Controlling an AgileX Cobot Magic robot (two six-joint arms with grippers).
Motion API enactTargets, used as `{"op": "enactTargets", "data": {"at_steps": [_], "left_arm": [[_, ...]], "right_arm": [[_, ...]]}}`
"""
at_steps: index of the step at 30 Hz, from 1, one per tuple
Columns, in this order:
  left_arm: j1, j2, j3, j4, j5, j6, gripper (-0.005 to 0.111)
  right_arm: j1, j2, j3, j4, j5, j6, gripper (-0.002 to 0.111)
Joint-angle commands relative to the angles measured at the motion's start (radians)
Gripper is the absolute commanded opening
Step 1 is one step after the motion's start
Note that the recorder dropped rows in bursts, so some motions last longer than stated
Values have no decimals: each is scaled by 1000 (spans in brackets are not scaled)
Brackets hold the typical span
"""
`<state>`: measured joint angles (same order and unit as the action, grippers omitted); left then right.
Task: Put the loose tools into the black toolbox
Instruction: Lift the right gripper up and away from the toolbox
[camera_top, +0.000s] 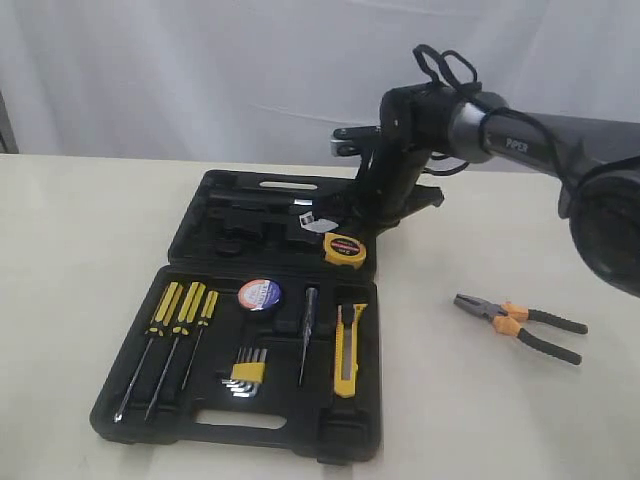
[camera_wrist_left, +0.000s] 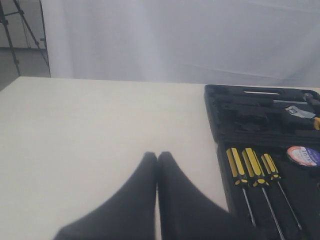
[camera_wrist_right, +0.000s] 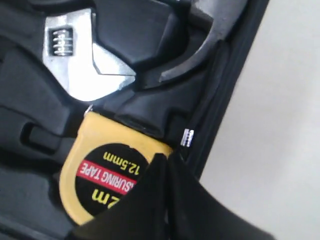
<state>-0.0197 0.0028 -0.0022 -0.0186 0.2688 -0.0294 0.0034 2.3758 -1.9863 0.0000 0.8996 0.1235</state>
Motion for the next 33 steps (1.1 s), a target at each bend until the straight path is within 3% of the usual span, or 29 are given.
{"op": "enactTargets", "data": {"at_steps": [1,23,33], "left_arm": [[-2,-3,2,-2,0,0,0],[-2,-3,2,-2,0,0,0],[-2,-3,2,-2,0,0,0]], "right_arm": [[-2,-88,-2,0,7,-9,-1],[58,19,-2,9,57,-12,-1],[58,-107,-2,0,48,-35,-1]]}}
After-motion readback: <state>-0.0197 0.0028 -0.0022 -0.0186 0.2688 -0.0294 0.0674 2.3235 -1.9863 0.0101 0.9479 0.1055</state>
